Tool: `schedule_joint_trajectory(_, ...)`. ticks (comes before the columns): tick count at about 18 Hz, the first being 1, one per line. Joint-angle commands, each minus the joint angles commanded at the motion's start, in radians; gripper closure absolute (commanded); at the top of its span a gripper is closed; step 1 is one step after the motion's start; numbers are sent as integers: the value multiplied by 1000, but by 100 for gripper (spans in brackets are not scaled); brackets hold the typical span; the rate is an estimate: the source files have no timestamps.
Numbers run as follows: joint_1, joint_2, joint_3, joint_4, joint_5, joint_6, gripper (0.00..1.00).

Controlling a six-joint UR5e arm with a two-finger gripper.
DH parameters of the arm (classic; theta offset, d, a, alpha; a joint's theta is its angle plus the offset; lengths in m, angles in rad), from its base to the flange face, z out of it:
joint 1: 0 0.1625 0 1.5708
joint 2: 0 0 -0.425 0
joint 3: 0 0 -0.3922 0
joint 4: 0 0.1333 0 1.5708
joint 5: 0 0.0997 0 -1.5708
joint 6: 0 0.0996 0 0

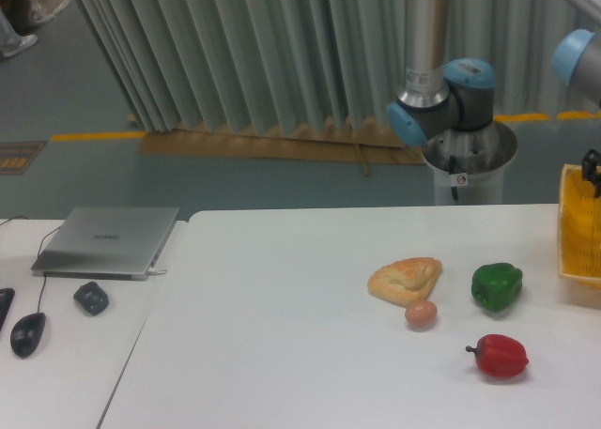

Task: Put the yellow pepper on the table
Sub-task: 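Lift the yellow pepper up out of the crate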

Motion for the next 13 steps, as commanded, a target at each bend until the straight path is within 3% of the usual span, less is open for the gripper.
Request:
schedule_joint_trajectory(7, -117, -4, 52, -14, -29, -11, 57)
schedule_joint_trajectory(13, -155, -8, 60, -11, -120, -70, 57)
